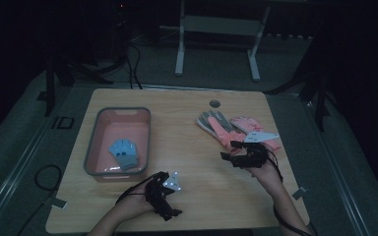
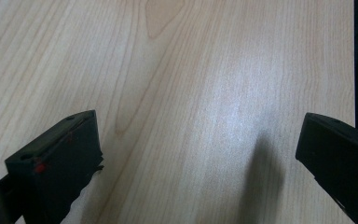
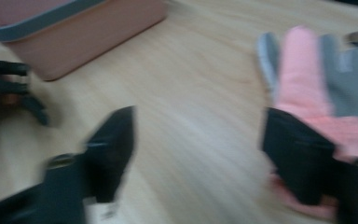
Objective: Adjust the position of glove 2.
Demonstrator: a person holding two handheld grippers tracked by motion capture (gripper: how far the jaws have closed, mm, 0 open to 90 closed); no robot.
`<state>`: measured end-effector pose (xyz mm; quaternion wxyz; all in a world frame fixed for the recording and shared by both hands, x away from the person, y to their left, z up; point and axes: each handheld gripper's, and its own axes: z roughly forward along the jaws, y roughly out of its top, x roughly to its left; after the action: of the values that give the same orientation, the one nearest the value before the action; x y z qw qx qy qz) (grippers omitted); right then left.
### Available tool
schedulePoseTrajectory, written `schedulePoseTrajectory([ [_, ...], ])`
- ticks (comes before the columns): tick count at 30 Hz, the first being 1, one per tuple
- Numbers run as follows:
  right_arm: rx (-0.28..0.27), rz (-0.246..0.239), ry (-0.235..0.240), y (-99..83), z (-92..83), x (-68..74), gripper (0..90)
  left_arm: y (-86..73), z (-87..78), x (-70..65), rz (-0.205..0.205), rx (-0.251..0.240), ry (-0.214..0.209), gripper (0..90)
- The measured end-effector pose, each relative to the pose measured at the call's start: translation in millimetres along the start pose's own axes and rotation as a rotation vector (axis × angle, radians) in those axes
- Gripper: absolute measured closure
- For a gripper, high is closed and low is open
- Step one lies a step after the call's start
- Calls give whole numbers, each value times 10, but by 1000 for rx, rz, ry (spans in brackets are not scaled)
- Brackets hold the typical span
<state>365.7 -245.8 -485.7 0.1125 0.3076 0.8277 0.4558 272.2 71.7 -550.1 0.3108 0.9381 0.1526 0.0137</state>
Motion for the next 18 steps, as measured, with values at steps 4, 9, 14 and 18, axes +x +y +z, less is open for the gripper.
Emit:
schedulePoseTrajectory([
  [4, 27, -4, -59, 74, -40, -178, 529, -10, -10, 11, -11, -17, 14, 2],
  [9, 38, -8, -109, 120, 1, -349, 500, -21, -17, 8, -4, -37, 32, 2],
  [14, 62, 26, -132, 170, 100, -552, 515, -36, -7, 21, -18, -37, 46, 2],
  [18, 103, 46, -148, 237, 224, -709, 571, -36, -10, 15, -11, -39, 50, 2],
])
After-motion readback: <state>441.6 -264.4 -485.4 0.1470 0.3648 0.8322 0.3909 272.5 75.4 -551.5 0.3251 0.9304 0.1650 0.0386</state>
